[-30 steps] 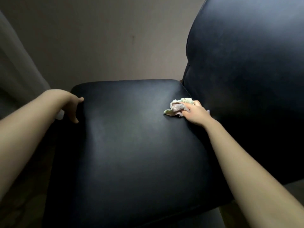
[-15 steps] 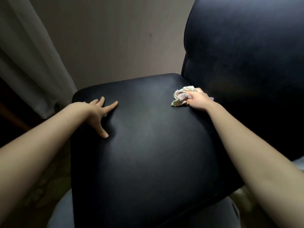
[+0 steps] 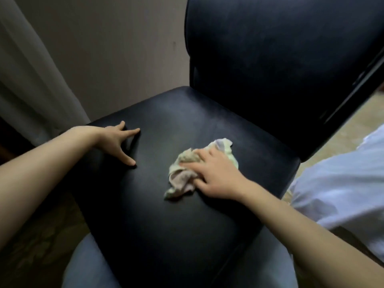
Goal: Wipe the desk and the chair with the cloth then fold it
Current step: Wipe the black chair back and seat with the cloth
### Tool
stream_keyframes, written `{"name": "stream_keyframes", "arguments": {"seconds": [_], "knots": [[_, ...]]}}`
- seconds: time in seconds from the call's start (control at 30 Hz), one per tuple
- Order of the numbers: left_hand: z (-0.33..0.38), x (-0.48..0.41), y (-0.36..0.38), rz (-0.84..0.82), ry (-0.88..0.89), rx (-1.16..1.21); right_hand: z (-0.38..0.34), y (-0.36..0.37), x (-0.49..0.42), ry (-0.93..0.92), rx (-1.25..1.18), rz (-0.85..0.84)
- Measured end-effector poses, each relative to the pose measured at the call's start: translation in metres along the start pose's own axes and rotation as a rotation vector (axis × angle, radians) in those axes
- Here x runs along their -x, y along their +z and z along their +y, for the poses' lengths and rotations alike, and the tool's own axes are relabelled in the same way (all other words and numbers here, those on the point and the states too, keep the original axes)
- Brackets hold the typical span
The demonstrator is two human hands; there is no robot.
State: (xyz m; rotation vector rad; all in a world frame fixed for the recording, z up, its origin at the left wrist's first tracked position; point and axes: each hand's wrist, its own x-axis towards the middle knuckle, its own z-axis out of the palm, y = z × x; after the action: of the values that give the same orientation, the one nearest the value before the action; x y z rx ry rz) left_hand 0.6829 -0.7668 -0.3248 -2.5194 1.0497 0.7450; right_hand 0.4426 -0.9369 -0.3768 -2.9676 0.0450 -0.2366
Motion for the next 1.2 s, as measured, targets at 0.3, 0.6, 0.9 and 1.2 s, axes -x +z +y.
{"name": "stream_keyframes", "arguments": {"seconds": [0.3, 0.6, 0.9, 1.2], "knots": [[0.04, -0.025, -0.02, -0.089, -0.054, -0.068, 0.136, -0.02, 0.017, 0.7, 0.057, -0.063], [0.046, -0.022, -0.022, -0.102, -0.045, -0.05, 0.065, -0.011, 0.046, 0.692, 0.189, -0.015], [0.048, -0.028, -0.027, -0.142, -0.059, -0.094, 0.071, -0.007, -0.039, 0.328, 0.029, -0.145], [0.045, -0.046, -0.031, -0.17, -0.105, -0.16, 0.117, 0.008, -0.171, 0.205, 0.039, -0.162]]}}
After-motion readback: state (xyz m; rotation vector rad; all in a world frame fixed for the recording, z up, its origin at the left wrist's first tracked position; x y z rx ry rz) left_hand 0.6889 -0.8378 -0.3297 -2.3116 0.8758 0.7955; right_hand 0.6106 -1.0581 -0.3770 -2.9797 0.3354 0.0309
